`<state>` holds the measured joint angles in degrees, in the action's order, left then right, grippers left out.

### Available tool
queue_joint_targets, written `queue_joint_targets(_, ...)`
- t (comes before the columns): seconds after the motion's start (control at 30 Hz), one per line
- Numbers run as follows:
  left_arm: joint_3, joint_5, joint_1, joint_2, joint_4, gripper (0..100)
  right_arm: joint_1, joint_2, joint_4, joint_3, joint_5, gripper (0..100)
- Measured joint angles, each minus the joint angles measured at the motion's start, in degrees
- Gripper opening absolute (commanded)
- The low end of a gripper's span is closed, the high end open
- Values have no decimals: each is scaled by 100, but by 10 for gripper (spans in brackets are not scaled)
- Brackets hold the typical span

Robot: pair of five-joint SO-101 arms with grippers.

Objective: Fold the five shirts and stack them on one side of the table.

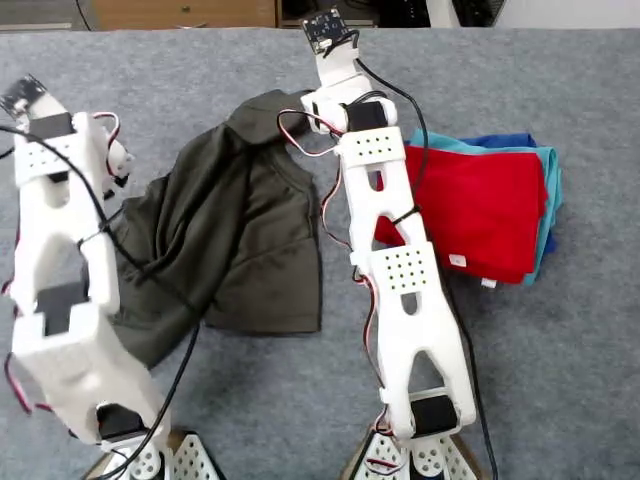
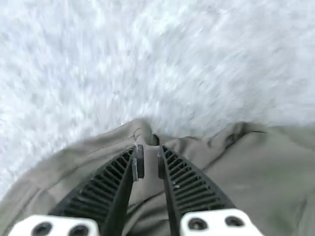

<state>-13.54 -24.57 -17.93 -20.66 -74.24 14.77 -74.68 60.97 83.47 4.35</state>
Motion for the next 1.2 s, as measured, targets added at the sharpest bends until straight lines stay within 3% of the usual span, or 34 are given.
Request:
queue_joint_targets(0.37, -2541, -62, 299, -2374, -1969, 64, 0, 0, 0, 0, 0, 3)
queue_joint_targets(0.5, -3077, 404, 308, -2620, -2488, 22, 0, 0, 0, 0, 0, 3)
queue_joint_targets(0.8, -2532, 1178, 325, -2629, -2549, 19, 0, 0, 0, 0, 0, 3)
queue_joint_targets(1.2, -2514, 1143, -396, -1978, -1767, 19, 0, 0, 0, 0, 0, 4)
